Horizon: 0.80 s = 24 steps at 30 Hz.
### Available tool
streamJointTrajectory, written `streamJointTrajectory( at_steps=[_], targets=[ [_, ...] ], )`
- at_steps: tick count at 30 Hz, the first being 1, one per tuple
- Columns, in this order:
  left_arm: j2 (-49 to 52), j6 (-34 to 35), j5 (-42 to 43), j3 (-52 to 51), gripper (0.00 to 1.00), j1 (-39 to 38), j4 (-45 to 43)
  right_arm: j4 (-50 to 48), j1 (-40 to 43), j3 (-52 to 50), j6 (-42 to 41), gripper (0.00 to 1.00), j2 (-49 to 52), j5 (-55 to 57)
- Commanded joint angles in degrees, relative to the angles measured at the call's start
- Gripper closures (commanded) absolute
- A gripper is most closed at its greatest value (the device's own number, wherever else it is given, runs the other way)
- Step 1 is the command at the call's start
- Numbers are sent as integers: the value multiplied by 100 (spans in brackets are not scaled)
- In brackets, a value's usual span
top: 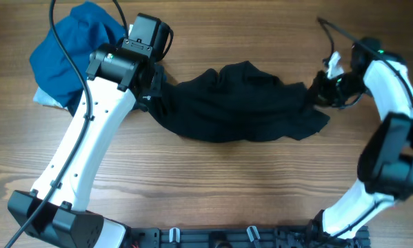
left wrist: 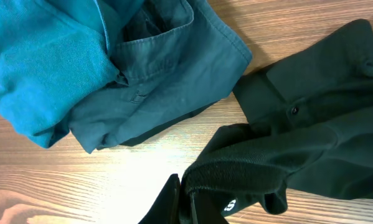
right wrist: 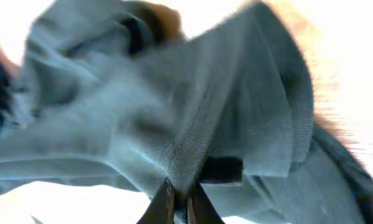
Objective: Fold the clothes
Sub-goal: 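Pull the black shirt rightward with the right gripper while left holds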
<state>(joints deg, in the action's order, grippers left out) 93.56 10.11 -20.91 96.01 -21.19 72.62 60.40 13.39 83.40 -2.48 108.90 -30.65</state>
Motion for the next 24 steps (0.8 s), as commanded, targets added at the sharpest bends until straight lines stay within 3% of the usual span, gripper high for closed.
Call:
streamJointTrajectory(
  at_steps=[1, 5, 11, 17, 19, 24],
  targets=[
    [20, -92, 48, 33, 96, 48, 20, -87, 33, 417, -258, 96, -1082, -22],
    [20, -90, 48, 33, 96, 48, 17, -496, 177, 492, -1228, 96, -2098, 584],
    [20, -90, 52, 33, 96, 46, 20, -951, 619, 492, -1862, 96, -3246, 861],
    [9, -87, 101, 35, 96, 46, 7, -1019, 938, 492, -1871, 96, -3731, 859],
    [-63, -87, 459, 94, 96, 42, -31, -1010, 940, 492, -1873, 96, -3729, 857],
    [-402, -94, 678, 855, 96, -101, 2, -977, 942, 807, -1845, 96, -3729, 651]
  ],
)
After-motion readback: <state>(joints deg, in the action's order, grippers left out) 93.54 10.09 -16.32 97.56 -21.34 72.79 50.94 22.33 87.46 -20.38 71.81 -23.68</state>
